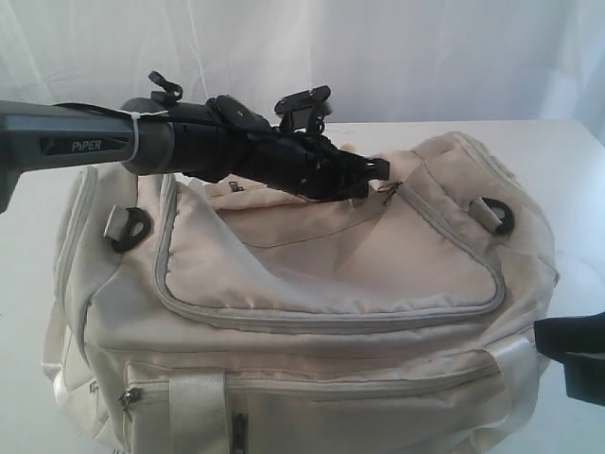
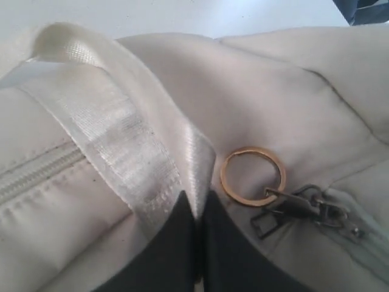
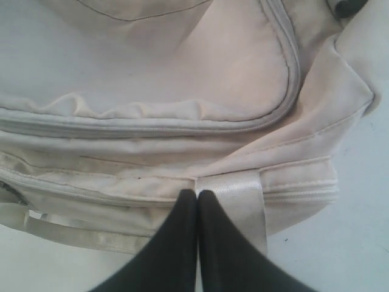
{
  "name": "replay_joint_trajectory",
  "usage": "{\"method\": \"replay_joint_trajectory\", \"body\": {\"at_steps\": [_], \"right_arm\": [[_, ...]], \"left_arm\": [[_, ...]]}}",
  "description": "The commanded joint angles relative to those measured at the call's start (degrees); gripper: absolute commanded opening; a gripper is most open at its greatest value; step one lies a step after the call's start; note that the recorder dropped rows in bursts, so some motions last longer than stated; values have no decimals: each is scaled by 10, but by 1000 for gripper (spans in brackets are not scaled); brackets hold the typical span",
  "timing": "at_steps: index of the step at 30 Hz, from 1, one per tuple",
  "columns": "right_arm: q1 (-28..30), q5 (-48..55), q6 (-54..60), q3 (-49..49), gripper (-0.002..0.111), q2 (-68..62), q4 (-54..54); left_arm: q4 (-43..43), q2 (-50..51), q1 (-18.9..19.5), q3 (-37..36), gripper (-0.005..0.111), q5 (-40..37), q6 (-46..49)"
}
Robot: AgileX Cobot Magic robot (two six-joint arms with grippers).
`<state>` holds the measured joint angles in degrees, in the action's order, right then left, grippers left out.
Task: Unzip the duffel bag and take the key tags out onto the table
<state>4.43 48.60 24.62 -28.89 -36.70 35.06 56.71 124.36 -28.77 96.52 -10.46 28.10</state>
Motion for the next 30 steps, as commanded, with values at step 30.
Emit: {"method": "replay_joint_trajectory", "body": {"at_steps": [30], "right_arm": [[0,-166,-27,-201,0,-239,21]], "left_arm": [[-15,-109,0,59,0,-102,142]]}}
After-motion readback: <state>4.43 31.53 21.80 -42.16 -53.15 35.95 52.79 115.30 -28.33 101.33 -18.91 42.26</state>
